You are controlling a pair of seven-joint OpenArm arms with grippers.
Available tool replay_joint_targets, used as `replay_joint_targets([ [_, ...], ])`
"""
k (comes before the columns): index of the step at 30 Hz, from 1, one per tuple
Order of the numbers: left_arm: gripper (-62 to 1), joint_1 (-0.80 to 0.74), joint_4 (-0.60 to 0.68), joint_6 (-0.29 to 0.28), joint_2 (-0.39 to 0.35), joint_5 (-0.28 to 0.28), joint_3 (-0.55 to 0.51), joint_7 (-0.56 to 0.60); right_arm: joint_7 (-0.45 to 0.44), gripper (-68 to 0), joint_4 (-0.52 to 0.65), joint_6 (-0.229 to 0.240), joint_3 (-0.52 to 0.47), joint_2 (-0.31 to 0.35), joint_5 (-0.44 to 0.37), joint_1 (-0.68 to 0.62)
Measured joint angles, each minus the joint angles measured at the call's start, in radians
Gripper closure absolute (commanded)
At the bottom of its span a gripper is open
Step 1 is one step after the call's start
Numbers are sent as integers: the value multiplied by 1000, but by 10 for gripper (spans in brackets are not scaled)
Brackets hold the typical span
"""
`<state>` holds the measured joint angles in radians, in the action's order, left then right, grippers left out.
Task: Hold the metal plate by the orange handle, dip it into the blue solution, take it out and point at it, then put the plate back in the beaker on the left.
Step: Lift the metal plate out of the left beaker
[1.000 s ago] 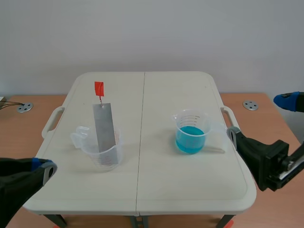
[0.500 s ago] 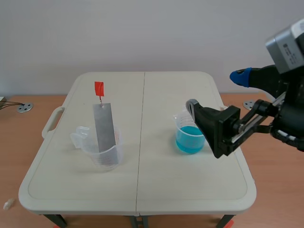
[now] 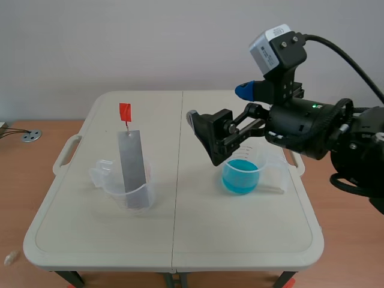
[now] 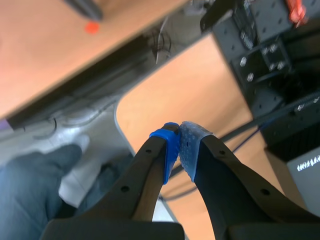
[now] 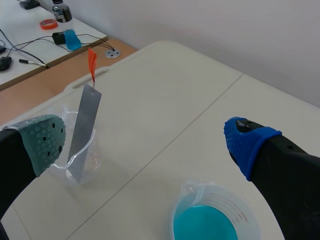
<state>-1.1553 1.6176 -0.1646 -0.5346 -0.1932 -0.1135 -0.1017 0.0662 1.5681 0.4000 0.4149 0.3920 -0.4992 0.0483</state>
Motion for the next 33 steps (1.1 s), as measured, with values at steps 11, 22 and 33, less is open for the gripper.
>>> replay_joint_targets([
  [11,-19,0,-68,-1,3,-27,0,0,0,-663,-309,8,187,-111,-29,251],
  [22,-19,-11,-90,0,9,-27,0,5,-5,-663,-562,7,372,-237,-70,460],
  [33,-19,-11,-90,-3,9,-27,0,8,-4,-663,-748,8,428,-374,-70,581],
])
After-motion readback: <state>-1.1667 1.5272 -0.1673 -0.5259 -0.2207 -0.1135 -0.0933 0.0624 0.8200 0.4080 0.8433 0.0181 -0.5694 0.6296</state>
